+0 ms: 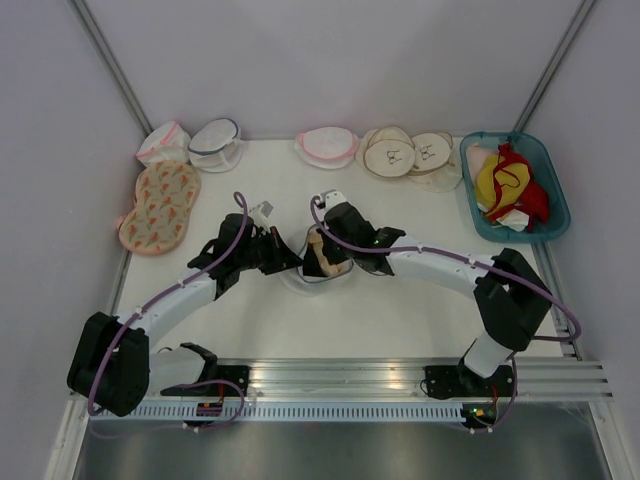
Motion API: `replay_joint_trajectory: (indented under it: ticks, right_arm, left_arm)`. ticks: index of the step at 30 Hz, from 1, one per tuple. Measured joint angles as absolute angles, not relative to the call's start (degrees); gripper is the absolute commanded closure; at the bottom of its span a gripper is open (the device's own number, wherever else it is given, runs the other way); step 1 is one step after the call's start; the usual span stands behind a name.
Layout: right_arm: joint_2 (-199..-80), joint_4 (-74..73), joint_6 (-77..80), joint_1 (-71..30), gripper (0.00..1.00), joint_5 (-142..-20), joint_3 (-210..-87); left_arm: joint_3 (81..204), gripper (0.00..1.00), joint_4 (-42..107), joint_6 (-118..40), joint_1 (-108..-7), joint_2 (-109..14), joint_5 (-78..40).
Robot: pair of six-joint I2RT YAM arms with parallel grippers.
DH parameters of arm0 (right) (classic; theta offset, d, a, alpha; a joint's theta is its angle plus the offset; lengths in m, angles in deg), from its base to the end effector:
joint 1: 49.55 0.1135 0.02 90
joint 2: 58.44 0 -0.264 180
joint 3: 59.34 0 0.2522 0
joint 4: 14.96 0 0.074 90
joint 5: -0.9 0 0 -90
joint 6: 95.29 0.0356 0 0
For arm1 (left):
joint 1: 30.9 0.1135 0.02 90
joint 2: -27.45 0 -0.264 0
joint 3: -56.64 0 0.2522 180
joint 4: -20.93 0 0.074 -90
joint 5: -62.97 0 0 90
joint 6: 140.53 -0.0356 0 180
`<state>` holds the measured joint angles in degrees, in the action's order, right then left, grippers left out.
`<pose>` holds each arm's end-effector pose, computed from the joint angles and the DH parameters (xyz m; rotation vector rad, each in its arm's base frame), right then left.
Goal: Unzip the laundry bag and remove the bra
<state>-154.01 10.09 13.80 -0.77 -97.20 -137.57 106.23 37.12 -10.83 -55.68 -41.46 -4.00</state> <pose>0.2456 0.2728 0.2274 -0.5292 2.2820 0.4391 0.2211 -0.1174 0.2144 -0.0602 2.3422 -1.0416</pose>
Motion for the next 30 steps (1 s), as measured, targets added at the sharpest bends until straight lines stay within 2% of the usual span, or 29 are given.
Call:
replay_joint_trajectory:
  ticks: [4, 10, 15, 21, 25, 30]
  right_arm:
    - [-147.6, 12.9, 12.9, -0.8, 1.00, -95.0, -136.8]
    - [-129.7, 16.9, 12.5, -2.2, 1.00, -89.8, -137.0]
    - [-121.3, 21.5, 14.0, -8.1, 1.00, -100.5, -138.5]
    - [-121.9, 26.4, 16.8, -19.9, 1.00, -127.7, -139.1]
    - [-125.6, 28.4, 21.2, -33.7, 1.00, -137.0, -141.6]
    - [-133.3, 28.2, 25.4, -48.6, 1.00, -140.7, -144.1]
  left_arm:
    - [106.0, 0.98, 37.1, -10.7, -55.7, -41.4, -4.0]
    - [106.0, 0.98, 37.1, -10.3, -55.7, -41.4, -4.0]
    - [106.0, 0.98, 37.1, -10.3, -55.7, -42.0, -4.0]
    - [106.0, 0.98, 36.2, -9.8, -55.7, -42.8, -3.8]
    - [106.0, 0.98, 35.7, -9.6, -55.7, -42.8, -2.9]
    - [106.0, 0.98, 35.6, -9.5, -55.7, -42.7, -2.3]
